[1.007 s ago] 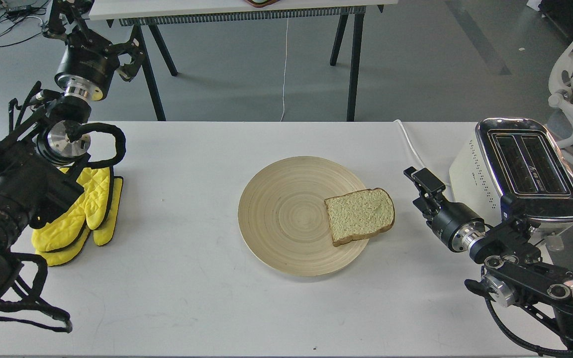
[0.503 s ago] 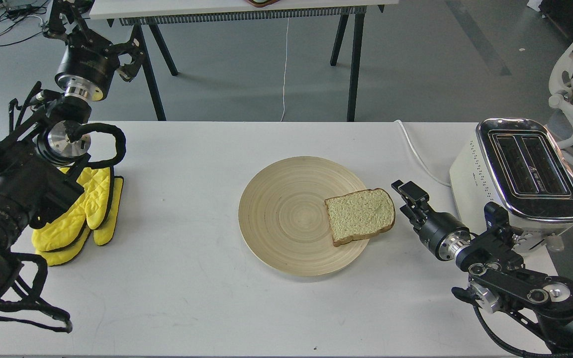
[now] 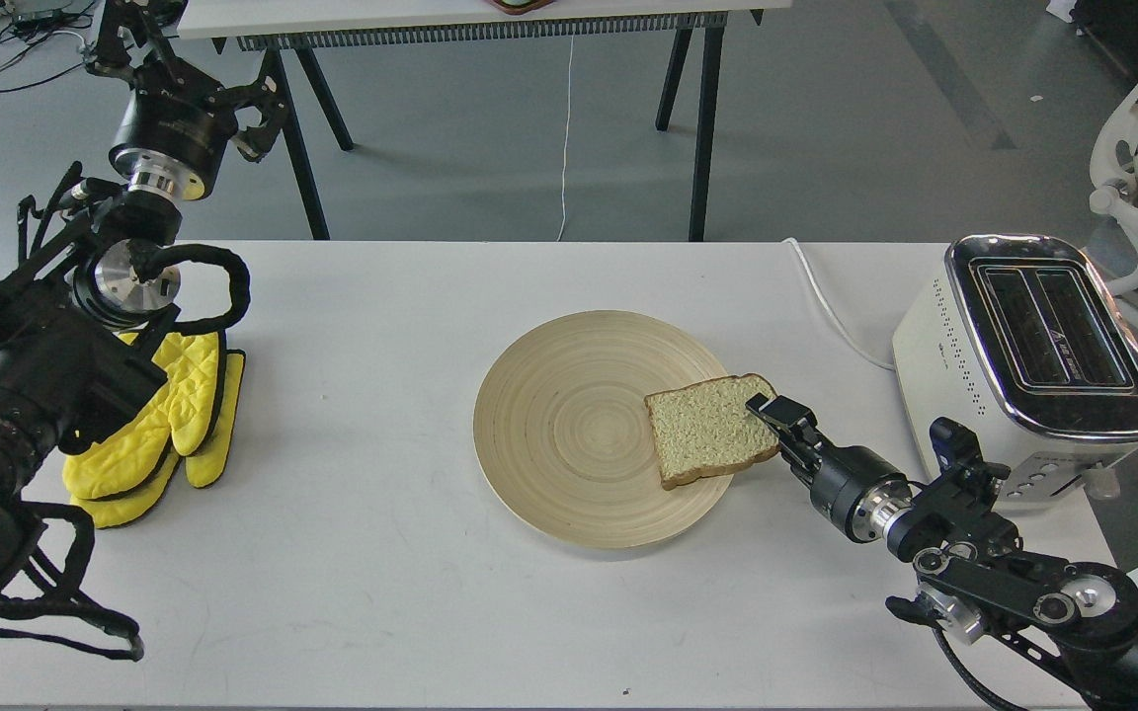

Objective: Put bread in toaster with right arm
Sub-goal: 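Close the right gripper on the edge of the bread slice, then lift the bread slice with the right gripper up over the toaster slot, then lower the bread into the toaster slot and open the right gripper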

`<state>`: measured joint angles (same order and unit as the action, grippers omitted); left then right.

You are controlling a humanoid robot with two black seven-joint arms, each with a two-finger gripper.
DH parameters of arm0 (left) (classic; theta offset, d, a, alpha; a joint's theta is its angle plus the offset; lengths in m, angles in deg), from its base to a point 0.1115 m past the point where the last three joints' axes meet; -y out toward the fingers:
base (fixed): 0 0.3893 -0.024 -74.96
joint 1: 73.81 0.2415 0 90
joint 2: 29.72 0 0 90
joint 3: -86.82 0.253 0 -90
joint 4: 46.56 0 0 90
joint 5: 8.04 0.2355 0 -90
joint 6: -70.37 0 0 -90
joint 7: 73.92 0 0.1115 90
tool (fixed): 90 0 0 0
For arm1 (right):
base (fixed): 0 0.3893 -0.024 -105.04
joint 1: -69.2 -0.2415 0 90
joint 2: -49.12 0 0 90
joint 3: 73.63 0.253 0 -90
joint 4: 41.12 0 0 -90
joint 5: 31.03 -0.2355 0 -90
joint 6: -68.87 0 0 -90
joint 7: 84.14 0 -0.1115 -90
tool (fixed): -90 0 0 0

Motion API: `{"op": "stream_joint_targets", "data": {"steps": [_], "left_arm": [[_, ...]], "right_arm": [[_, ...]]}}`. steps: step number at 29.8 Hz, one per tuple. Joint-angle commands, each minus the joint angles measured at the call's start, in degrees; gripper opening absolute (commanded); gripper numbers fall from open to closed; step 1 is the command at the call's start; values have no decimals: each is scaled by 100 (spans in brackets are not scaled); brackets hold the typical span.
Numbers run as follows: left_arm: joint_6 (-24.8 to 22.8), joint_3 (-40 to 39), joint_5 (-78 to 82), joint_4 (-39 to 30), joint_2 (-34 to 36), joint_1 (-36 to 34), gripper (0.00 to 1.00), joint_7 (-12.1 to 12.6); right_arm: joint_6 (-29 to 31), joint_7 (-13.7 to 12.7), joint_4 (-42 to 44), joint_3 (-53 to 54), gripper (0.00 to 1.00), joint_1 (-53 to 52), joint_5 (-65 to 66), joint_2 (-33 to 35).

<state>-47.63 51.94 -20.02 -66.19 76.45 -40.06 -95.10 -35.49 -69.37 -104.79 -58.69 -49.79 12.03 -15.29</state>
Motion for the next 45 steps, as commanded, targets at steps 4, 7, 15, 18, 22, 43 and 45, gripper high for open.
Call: {"op": "stream_joint_targets", "data": {"steps": [4,7,15,18,22,43,45], "left_arm": [[0,-1,-6,-5,0,0,100,-1],[0,-1,-6,-5,-9,0,100,-1],[0,-1,-6,-5,-9,0,100,-1],[0,-1,-6,-5,-9,0,100,-1],[0,-1,-6,-5,-9,0,100,-1],[0,-1,-6,-5,-9,0,100,-1],[0,-1,-6,3,-9,0,100,-1]], "right_arm": [[3,9,-32,0,11,-80,17,7],[3,18,-93,9,5,-176,35,24],[-85,27,-1130,52,4,-598,815,1236],[-120,27,-1445,140,4,-835,1010,1867],[-120,27,-1937,149,4,-1257,1054,2948],[-50,-167,-2088,-413,4,-1425,2258,5219],[-50,-167,-2027,-422,4,-1407,2223,5175]]}}
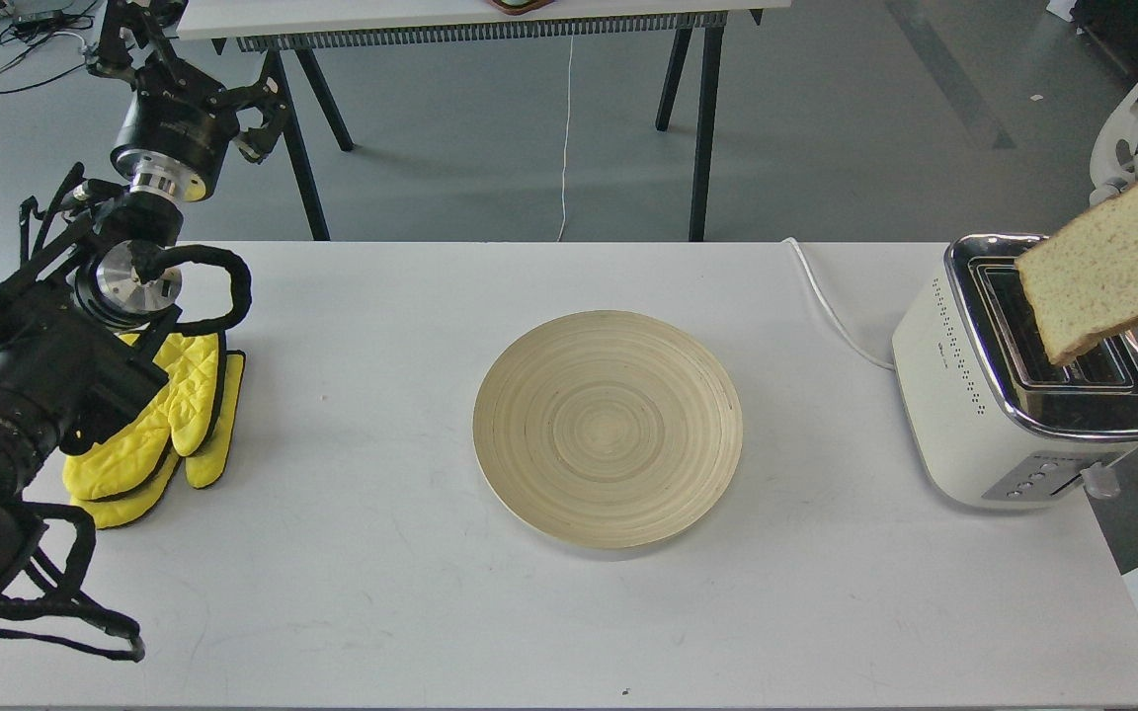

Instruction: Put bread in toaster with right arm

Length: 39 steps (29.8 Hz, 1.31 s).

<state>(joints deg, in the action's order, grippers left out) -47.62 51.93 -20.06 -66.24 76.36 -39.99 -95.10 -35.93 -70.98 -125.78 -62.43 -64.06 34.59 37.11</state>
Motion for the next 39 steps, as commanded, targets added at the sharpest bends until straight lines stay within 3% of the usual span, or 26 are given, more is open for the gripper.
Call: {"op": "stream_joint_targets", "data": {"steps": [1,13,17,20,24,30,31,33,39], "left_arm": [[0,0,-2,0,0,-7,100,0],[0,0,-2,0,0,2,100,0],[0,0,-2,0,0,-7,100,0],[0,-8,-2,0,0,2,100,0],[0,0,-2,0,0,2,100,0],[0,0,-2,0,0,2,100,0],[0,0,-2,0,-8,2,100,0],[0,-8,-2,0,0,2,100,0],[0,0,-2,0,0,2,100,0]], "right_arm": [[-6,-6,80,-57,4,20,-33,-126],[-14,-138,89,-110,6,55,-15,-495],[-32,-138,89,-110,20,64,-33,-539],[-67,-129,89,-92,49,55,-59,-609],[-85,-112,19,-13,75,46,-85,-636],[-93,-68,-16,478,82,11,-120,-776],[-102,-68,-16,645,87,11,-216,-872],[-85,-59,-7,961,95,11,-619,-1083],[-6,-42,150,2016,99,20,-2403,-2128]]}}
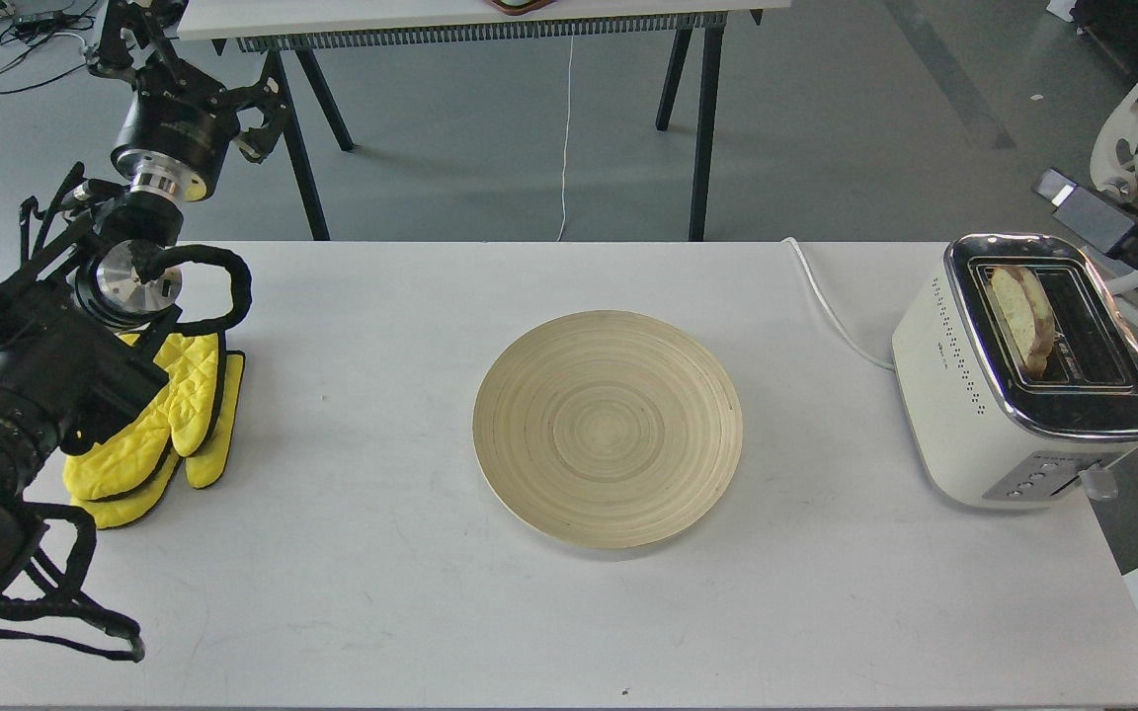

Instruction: Put bread in toaster with right arm

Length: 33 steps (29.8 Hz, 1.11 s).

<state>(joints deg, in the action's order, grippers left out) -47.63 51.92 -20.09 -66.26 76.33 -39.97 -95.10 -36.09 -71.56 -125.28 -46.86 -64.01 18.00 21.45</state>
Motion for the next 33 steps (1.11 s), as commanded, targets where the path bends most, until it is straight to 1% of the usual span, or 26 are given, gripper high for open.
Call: {"op": "stream_joint_targets", "data": {"steps": [1,4,6,10,12,16,18,19,20,22,25,33], "left_arm": [[0,-8,1,1,-5,-1,100,0],[0,1,1,1,3,-1,100,0],[0,-8,1,1,3,-1,100,0],[0,-8,1,1,-5,-1,100,0],[0,-8,1,1,3,-1,100,0],[0,-26,1,1,3,-1,100,0],[0,-35,1,1,3,-1,100,0],[0,-35,1,1,3,-1,100,0],[0,-35,1,1,3,-1,100,0],[0,-35,1,1,3,-1,100,0],[0,-26,1,1,3,8,100,0],[0,9,10,1,3,8,100,18]], "right_arm": [[11,17,197,617,99,14,-920,-851],[28,8,820,1065,100,-3,-1194,-1616],[238,17,1251,1390,100,-3,-1300,-2100],[1266,17,2007,2146,100,-21,-1747,-2935],[1556,-36,2419,2515,100,-3,-2124,-3217],[2022,-45,3263,2903,100,-117,-2846,-3753],[2426,-45,3904,2982,100,-319,-3083,-3956],[2724,-45,4246,2983,100,-398,-3206,-4087],[3057,-45,4554,2991,100,-468,-3355,-4184],[3472,-54,5012,2991,100,-626,-3645,-4282],[3553,-54,5330,2974,100,-820,-3875,-4299],[3623,-62,5287,2904,100,-838,-3893,-4299]]}}
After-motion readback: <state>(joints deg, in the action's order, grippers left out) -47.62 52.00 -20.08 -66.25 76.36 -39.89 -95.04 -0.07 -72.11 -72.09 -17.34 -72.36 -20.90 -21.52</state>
